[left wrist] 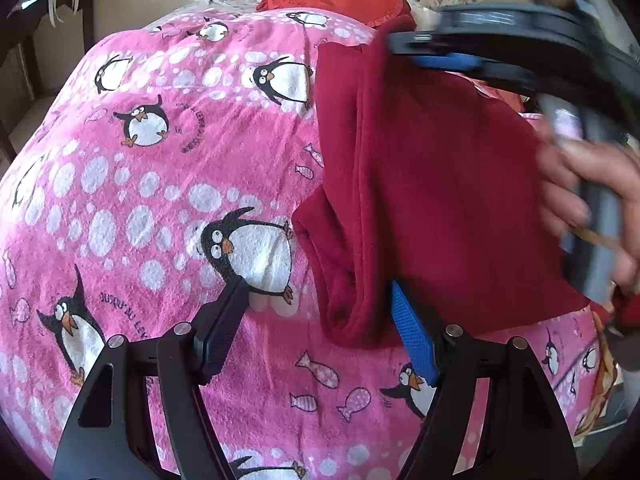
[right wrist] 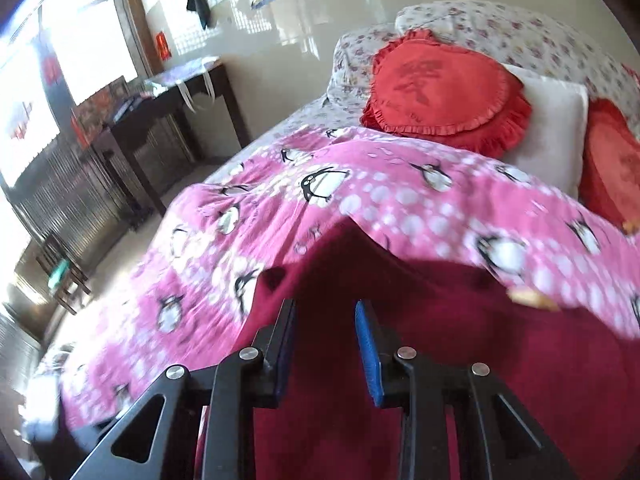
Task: Fold small clothes
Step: 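Grasp the folded sweater edge with the right gripper and lift it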
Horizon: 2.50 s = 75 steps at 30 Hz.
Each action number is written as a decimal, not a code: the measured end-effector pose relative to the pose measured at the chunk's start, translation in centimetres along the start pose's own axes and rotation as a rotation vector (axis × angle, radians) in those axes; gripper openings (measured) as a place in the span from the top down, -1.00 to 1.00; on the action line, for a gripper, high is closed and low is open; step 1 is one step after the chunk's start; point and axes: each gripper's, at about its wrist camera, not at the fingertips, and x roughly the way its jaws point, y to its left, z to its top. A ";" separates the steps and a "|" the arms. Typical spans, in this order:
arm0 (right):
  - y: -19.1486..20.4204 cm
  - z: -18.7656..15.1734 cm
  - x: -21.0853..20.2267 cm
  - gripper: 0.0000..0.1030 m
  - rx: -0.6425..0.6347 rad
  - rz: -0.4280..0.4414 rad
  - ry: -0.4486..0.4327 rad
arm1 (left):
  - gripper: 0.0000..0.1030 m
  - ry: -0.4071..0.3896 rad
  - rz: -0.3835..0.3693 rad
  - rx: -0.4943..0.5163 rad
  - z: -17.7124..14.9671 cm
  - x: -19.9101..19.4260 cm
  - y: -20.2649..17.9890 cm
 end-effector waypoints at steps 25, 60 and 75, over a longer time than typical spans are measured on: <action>0.9 0.4 1.4 0.14 0.121 0.015 0.163 | -0.42 -0.021 -0.017 -0.001 -0.6 -0.5 0.3; 3.7 -1.2 1.6 0.64 -0.035 -0.034 0.211 | -0.49 -0.074 -0.054 -0.019 0.3 -1.7 0.5; 1.6 -1.4 -2.2 0.68 0.037 0.059 0.145 | -0.13 -0.039 -0.118 0.002 3.0 0.4 -2.0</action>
